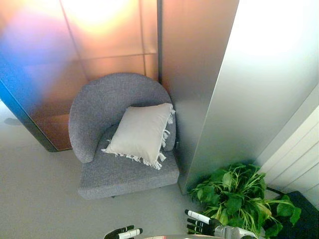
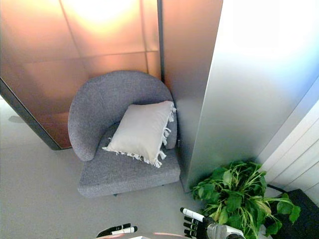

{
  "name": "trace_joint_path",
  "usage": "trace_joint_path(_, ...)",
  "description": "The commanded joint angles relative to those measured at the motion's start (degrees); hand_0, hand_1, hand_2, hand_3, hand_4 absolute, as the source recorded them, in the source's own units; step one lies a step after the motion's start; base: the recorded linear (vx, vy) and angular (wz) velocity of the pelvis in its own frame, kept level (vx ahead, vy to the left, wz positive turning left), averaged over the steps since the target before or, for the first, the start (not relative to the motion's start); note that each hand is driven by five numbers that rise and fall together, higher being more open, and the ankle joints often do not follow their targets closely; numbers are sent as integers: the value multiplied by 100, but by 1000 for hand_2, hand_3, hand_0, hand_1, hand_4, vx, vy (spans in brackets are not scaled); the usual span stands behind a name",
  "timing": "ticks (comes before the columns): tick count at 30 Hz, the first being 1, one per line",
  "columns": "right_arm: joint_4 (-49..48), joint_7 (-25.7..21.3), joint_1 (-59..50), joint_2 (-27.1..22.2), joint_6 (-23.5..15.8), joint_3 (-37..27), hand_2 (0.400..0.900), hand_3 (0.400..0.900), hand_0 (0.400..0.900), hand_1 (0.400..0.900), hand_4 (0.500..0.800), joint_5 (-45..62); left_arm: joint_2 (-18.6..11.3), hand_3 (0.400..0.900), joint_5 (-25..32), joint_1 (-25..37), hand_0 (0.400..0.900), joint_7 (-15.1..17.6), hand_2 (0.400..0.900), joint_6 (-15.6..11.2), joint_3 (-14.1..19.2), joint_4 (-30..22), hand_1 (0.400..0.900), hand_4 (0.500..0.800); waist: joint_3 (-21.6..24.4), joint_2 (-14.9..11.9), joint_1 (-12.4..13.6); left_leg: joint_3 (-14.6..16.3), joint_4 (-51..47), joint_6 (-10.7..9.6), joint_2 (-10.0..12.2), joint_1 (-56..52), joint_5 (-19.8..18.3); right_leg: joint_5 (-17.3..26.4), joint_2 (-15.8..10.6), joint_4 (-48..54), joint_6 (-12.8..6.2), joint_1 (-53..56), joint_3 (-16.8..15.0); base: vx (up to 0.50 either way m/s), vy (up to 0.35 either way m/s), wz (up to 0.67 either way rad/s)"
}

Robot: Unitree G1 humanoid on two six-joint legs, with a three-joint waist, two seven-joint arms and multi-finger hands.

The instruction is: Pick up the pillow and put it on the sofa.

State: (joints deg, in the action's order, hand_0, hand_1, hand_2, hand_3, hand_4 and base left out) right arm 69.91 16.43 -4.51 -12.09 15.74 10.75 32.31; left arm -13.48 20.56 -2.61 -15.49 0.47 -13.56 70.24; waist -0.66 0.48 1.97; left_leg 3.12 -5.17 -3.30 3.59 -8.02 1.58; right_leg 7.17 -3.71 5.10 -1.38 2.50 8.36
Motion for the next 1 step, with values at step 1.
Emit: trace_joint_path(1, 614, -49, -6, -66, 41, 2, 900, 900, 900, 900, 800, -405, 158, 900, -132, 523, 900, -173, 900, -119, -27, 392, 900, 800, -160, -2, 42, -147, 64, 177, -367, 211, -183, -998, 149, -512, -167, 420, 73, 4, -7, -7)
